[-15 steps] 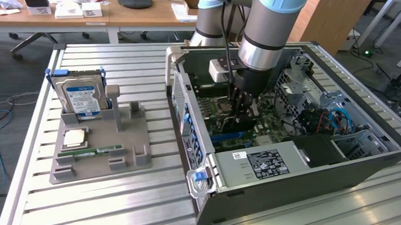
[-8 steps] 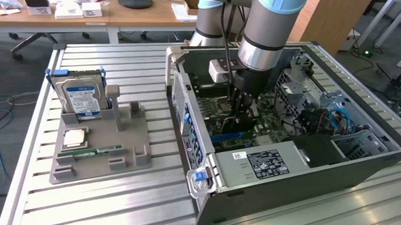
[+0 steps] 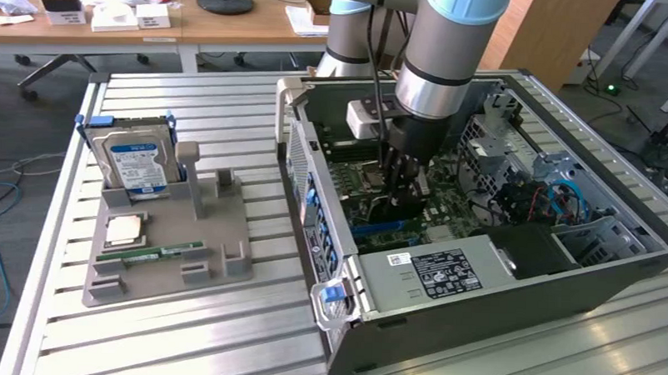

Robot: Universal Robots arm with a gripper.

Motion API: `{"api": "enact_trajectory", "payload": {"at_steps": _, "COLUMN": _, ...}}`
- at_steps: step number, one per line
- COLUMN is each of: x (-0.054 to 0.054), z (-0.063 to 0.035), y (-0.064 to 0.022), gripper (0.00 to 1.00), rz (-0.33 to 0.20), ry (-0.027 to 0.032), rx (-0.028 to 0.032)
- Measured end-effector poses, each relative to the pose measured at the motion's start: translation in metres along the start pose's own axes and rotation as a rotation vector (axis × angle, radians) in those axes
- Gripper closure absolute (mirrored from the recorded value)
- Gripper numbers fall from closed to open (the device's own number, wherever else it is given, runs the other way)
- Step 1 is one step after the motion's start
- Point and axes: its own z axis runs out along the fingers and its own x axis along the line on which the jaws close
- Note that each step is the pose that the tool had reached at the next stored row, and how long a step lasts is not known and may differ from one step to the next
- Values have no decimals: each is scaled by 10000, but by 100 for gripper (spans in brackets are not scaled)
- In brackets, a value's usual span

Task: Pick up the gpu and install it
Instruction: 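Insert the gpu into the slot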

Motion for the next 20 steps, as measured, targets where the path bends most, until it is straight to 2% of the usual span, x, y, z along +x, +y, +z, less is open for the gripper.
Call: {"api": "enact_trajectory", "payload": {"at_steps": 20, "x": -1, "z": 42, "y": 0, "gripper": 74, "rz": 0, "ry": 2, "rx": -1}}
